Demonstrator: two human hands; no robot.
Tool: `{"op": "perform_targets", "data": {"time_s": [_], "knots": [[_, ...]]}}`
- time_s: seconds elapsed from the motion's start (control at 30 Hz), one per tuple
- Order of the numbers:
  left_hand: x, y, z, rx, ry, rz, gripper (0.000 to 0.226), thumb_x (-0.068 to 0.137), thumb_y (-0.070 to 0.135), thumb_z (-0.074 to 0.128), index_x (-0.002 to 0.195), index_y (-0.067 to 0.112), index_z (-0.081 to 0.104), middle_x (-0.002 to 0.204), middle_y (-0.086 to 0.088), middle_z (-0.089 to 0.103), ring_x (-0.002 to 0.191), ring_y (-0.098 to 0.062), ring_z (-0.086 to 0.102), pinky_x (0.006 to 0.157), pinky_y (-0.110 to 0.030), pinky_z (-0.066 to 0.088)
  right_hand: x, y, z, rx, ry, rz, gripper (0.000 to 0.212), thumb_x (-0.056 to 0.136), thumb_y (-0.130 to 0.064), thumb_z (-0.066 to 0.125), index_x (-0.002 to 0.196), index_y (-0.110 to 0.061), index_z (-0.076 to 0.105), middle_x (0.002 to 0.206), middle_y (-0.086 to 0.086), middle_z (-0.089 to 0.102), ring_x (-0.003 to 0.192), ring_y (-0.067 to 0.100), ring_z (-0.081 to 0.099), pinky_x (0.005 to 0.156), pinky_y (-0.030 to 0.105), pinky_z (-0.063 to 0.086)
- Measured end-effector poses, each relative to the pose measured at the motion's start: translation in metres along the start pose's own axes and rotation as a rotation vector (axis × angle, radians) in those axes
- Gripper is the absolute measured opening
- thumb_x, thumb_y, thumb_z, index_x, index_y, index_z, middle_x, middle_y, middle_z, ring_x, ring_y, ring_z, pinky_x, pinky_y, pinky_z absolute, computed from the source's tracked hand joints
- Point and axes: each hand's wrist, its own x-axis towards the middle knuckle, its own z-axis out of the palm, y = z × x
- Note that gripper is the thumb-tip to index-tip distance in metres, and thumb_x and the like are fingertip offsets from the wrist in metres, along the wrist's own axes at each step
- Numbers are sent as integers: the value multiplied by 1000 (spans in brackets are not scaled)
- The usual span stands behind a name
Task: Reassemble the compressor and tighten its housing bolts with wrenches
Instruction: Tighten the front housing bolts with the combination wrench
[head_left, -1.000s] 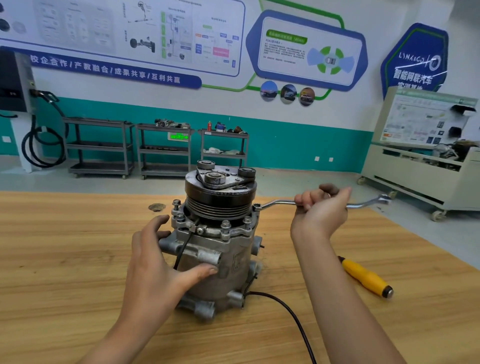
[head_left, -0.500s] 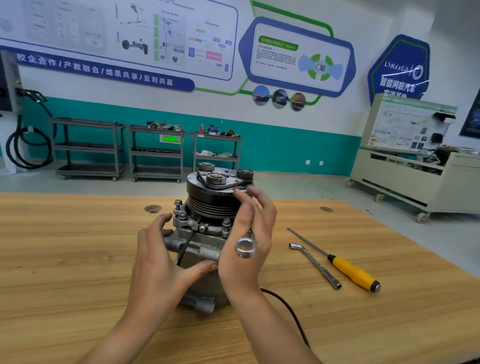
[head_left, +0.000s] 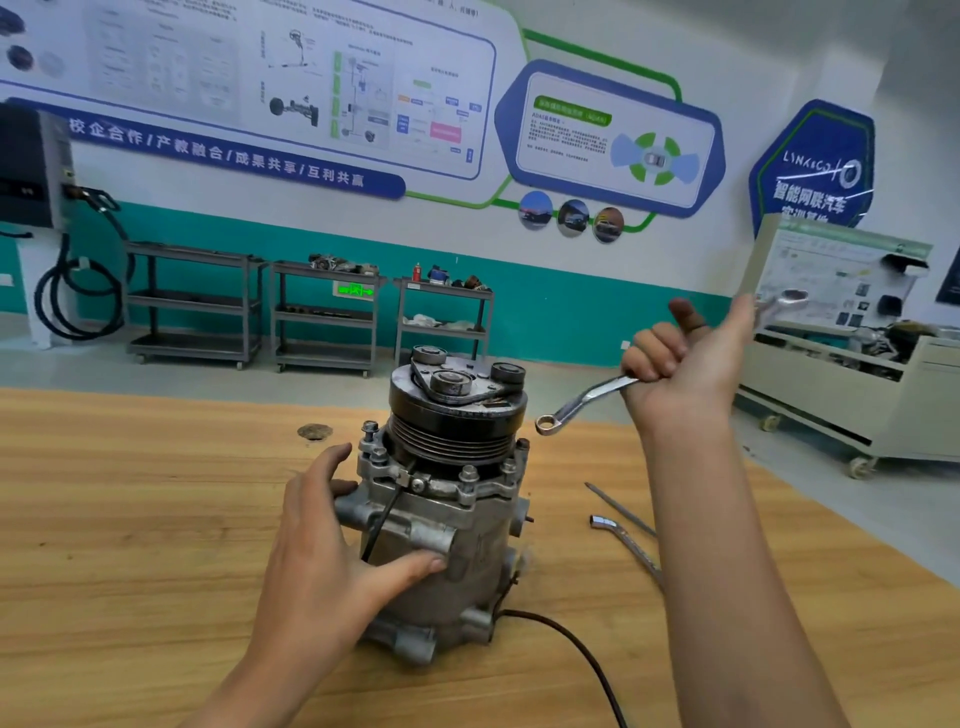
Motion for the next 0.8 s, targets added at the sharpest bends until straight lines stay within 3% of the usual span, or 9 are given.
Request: {"op": "perform_targets", "data": {"time_s": [0.13,0.27,0.4,0.57,0.67,0.73,0.8], "knots": [[1,0,1,-17,-7,-8,113,24,64,70,126,47,25,106,20,39,101,0,38,84,-28,34,51,20,-11,-12,34,310,59,94,-62,29,68,-11,42,34,-7,20,24,5,17,26,16,10],[2,1,0,-37,-10,-3,104,21,65,70,113,59,24,104,27,37,95,6,38,79,-23,33,75,49,-25,-6,60,425,55,97,-56,27,66,-12,38,32,-6,21,21,6,17,24,15,11],[3,2,1,-33,-17,-3,102,21,62,72,110,63,22,104,27,39,92,22,36,72,-13,32,85,63,-25,-28,2,530,47,102,-42,28,66,-12,36,30,-5,20,20,6,17,23,16,12],[3,2,1,-27,-19,-24,102,20,65,71,110,64,23,103,27,39,95,26,34,73,-12,31,94,72,-32,-66,-77,638,40,102,-20,33,63,-14,32,30,-5,21,19,6,19,22,15,14],[3,0,0,-42,-20,-13,104,19,67,73,111,62,26,105,25,40,98,26,35,74,-13,33,90,76,-47,62,20,648,43,101,-15,34,58,-15,27,29,-5,21,19,7,19,23,15,16],[5,0,-1,-57,-35,-30,110,17,68,82,111,62,27,106,22,44,98,17,41,75,-16,34,85,73,-51,124,81,569,44,102,-19,33,58,-15,30,30,-5,21,19,7,19,24,15,16],[7,-2,-2,-65,-45,-50,113,12,68,79,112,60,27,107,19,47,97,6,44,77,-21,33,78,67,-50,116,108,449,44,102,-25,30,60,-16,32,30,-7,21,20,6,18,24,15,15]]}}
